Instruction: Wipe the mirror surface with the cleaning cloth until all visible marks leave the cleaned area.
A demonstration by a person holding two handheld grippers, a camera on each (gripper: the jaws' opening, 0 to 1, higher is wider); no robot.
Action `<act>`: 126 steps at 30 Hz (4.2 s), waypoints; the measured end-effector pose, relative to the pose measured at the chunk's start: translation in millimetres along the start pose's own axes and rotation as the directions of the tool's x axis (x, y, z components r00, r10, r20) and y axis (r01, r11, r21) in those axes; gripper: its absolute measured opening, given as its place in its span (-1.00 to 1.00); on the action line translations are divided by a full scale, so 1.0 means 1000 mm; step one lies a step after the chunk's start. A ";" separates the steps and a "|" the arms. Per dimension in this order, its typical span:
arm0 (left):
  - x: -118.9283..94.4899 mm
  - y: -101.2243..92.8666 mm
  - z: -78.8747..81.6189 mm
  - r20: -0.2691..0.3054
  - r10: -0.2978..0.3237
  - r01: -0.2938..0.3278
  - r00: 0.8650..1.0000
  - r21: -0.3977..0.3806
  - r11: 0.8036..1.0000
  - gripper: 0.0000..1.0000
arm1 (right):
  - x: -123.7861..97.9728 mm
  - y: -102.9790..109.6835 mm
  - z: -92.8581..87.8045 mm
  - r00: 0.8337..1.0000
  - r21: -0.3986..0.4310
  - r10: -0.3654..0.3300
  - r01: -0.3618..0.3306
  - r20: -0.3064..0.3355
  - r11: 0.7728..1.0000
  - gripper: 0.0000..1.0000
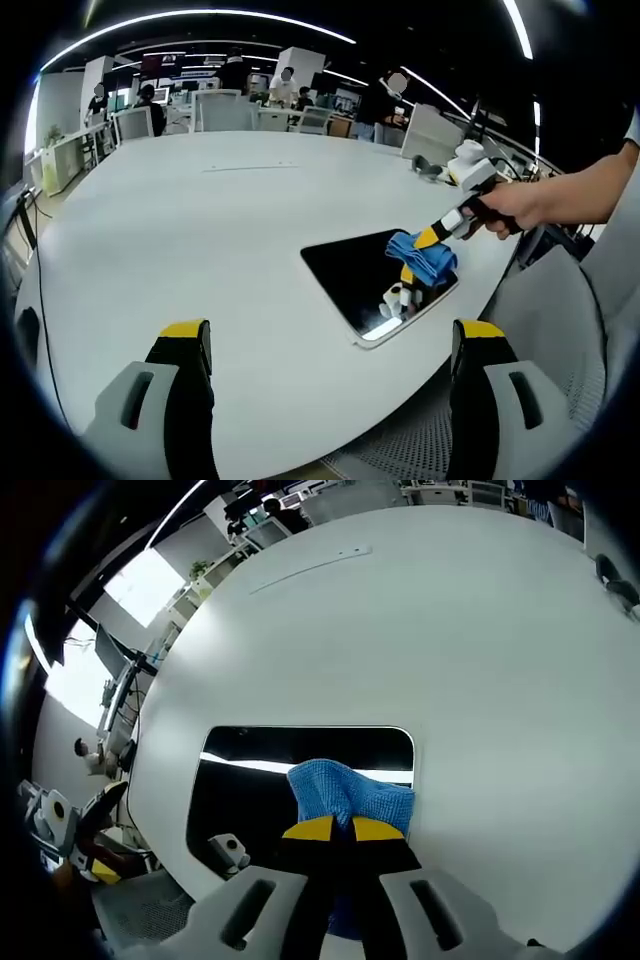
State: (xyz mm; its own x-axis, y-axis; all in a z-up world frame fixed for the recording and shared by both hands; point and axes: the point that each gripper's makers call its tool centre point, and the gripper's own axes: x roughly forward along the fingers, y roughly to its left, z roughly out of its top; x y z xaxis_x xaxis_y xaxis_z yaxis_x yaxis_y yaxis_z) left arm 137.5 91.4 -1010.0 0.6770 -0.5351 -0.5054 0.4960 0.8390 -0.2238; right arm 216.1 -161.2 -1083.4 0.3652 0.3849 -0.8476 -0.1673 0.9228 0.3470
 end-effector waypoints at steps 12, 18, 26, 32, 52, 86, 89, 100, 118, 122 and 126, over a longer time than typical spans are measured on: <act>0.002 -0.003 0.001 0.001 -0.005 0.005 1.000 0.000 1.000 0.97 | -0.005 -0.012 0.000 1.000 -0.002 -0.022 0.022 -0.004 1.000 -1.00; 0.002 -0.001 0.002 0.008 0.000 0.000 1.000 -0.007 1.000 0.97 | -0.007 -0.018 0.000 1.000 0.000 -0.029 0.029 -0.005 1.000 -1.00; 0.004 -0.002 0.003 -0.001 -0.011 0.011 1.000 0.009 1.000 0.97 | -0.011 -0.026 -0.001 0.999 0.010 -0.046 0.046 -0.004 0.999 -1.00; 0.006 0.001 0.007 -0.002 -0.011 0.011 1.000 0.015 1.000 0.97 | -0.013 -0.032 -0.002 0.998 0.029 -0.056 0.056 -0.001 0.998 -1.00; 0.009 -0.003 0.006 0.001 -0.018 0.018 1.000 0.013 1.000 0.97 | -0.019 -0.026 -0.018 0.997 0.033 -0.073 0.072 0.023 0.997 -1.00; 0.010 -0.008 -0.002 -0.011 -0.015 0.015 1.000 0.011 1.000 0.97 | -0.030 -0.022 -0.048 0.997 0.044 -0.067 0.065 0.043 0.997 -1.00; 0.010 -0.009 -0.001 -0.011 -0.017 0.017 1.000 0.014 1.000 0.97 | -0.031 -0.022 -0.050 0.997 0.038 -0.067 0.065 0.039 0.997 -1.00; 0.009 -0.009 -0.003 -0.009 -0.014 0.014 1.000 0.018 1.000 0.97 | -0.030 -0.023 -0.049 0.996 0.091 -0.087 0.083 0.036 0.992 -1.00; 0.004 -0.003 -0.007 -0.003 -0.003 0.003 1.000 0.012 1.000 0.98 | -0.024 -0.008 -0.046 0.996 0.111 -0.091 0.088 0.022 0.990 -1.00; 0.005 -0.004 -0.007 -0.006 -0.007 0.007 1.000 0.015 1.000 0.98 | -0.024 -0.007 -0.045 0.995 0.125 -0.100 0.096 0.026 0.987 -1.00; 0.007 -0.005 -0.007 -0.008 -0.015 0.016 1.000 0.019 1.000 0.98 | -0.023 -0.005 -0.045 0.994 0.133 -0.104 0.100 0.025 0.986 -1.00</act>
State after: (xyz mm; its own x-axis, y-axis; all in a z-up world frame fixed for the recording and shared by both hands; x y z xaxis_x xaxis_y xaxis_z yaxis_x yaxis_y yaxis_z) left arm 135.9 83.6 -1018.5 0.6651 -0.5471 -0.5082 0.5167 0.8285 -0.2158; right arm 167.7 -175.4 -1083.6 0.4037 0.2868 -0.8688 -0.0066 0.9505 0.3107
